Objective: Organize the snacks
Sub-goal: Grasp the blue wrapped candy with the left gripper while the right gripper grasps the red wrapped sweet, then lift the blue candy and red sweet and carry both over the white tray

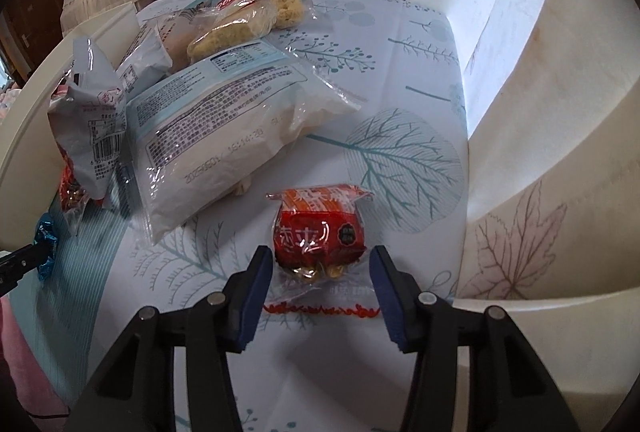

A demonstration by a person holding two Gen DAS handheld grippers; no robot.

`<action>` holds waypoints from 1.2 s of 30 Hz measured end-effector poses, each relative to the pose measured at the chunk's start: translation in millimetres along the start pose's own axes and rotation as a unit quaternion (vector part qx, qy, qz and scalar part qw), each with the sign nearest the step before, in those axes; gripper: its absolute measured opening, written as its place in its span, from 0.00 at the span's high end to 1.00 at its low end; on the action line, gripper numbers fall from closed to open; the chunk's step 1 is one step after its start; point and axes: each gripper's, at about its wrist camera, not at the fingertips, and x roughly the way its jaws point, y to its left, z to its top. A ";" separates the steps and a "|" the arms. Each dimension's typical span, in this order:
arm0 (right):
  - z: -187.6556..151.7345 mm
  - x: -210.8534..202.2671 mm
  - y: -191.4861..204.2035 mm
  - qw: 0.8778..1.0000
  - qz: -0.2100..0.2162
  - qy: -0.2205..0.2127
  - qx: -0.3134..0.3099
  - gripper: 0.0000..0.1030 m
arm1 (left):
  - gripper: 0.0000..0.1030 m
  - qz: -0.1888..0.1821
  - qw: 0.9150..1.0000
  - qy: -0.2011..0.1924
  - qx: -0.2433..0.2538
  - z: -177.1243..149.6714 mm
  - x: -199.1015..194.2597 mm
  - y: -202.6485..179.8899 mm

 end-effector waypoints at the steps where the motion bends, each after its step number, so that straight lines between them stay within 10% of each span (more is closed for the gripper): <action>1: -0.7 -0.7 0.9 1.000 0.002 0.004 0.003 0.51 | 0.68 -0.003 1.000 -0.001 0.001 0.0 -0.8 1.4; 21: -33.6 -23.6 6.1 0.995 0.046 0.031 0.083 0.60 | 0.76 -0.065 0.985 0.054 0.153 -26.3 -26.3 -28.9; 25: -36.3 -27.1 2.2 0.993 0.064 0.029 0.100 1.00 | 0.76 -0.069 0.980 0.052 0.180 -23.0 -39.1 -41.9; 36: -41.1 -29.0 -13.1 0.989 0.068 0.022 0.131 1.00 | 0.76 -0.073 0.973 0.015 0.220 -3.9 -80.0 -63.2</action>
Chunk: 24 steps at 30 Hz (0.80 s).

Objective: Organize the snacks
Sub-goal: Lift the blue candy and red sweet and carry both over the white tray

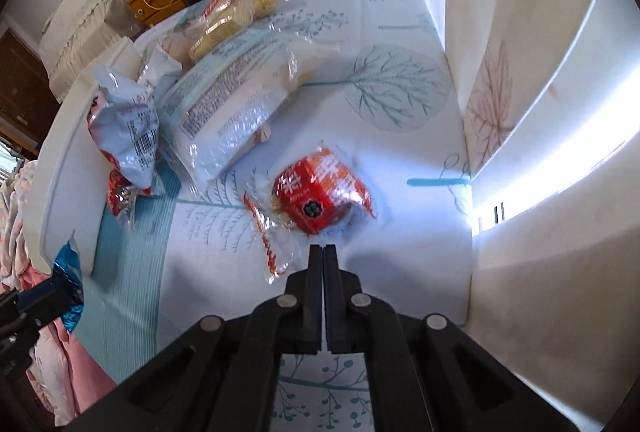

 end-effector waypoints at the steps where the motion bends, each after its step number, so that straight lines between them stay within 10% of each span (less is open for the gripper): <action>1: 1.1 -1.9 -0.9 1.000 -0.004 -0.007 -0.003 1.00 | 0.76 0.001 1.000 -0.004 0.000 1.9 0.9 -4.4; 6: 9.9 -6.1 -1.8 0.999 -0.031 -0.035 -0.015 0.96 | 0.76 0.007 1.000 -0.023 -0.016 11.9 -11.4 -3.1; 11: 17.4 5.2 -0.3 0.998 -0.038 -0.035 -0.027 0.41 | 0.76 0.014 0.999 -0.041 -0.025 21.5 -23.2 2.7; 24: 27.7 32.8 8.5 0.998 -0.017 -0.028 -0.051 0.33 | 0.76 0.020 0.996 -0.068 -0.059 37.8 -49.9 13.9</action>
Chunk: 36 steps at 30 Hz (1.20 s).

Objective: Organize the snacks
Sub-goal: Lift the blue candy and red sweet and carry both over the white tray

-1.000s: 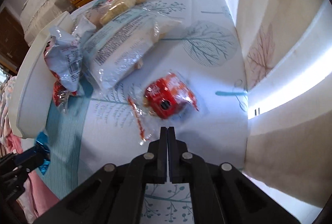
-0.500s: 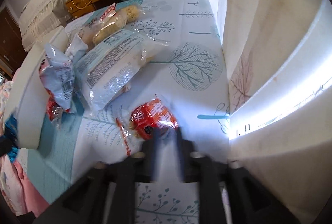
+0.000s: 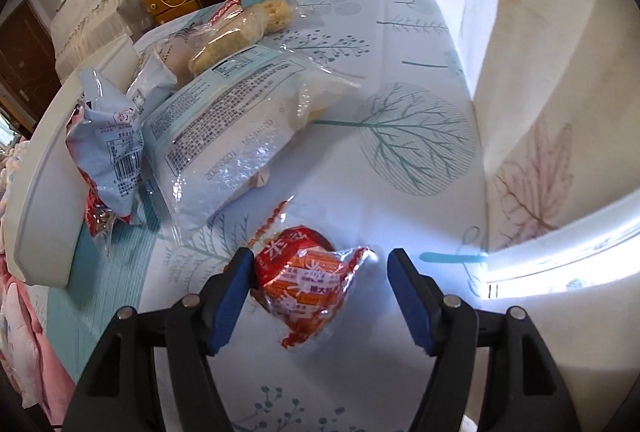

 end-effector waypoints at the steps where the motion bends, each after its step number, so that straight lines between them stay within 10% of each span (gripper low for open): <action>1: 0.9 1.7 1.0 1.000 0.004 0.000 -0.001 0.32 | 0.76 0.000 1.000 -0.003 -0.002 1.0 -2.0 0.5; 17: 6.2 12.5 18.4 0.999 -0.020 0.019 -0.016 0.46 | 0.76 -0.017 0.999 -0.030 -0.030 20.5 -19.9 30.5; 36: 6.6 -32.9 60.1 0.984 -0.009 0.027 0.174 0.47 | 0.76 -0.081 0.995 -0.054 0.020 82.6 -43.5 112.0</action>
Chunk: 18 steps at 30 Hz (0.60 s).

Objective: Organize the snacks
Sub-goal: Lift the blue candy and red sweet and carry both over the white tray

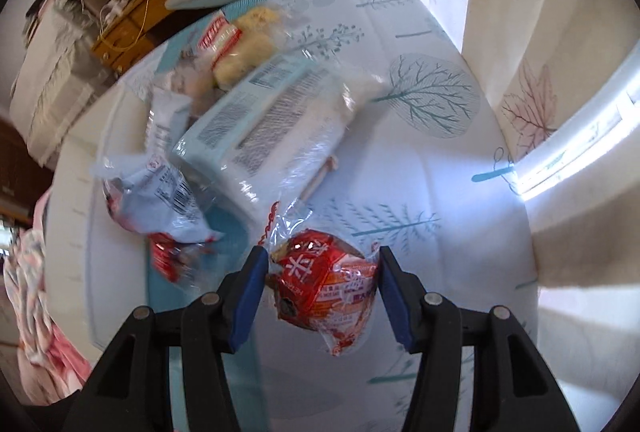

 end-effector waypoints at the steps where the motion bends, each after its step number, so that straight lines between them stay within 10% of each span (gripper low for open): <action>1: 0.5 -3.6 3.7 1.000 0.001 -0.004 0.005 0.47 | 0.76 -0.003 1.000 -0.002 0.001 3.5 -2.0 5.7; 18: -15.4 -46.9 117.9 0.995 0.049 -0.083 0.040 0.46 | 0.76 -0.019 0.999 0.020 0.039 37.8 3.0 97.3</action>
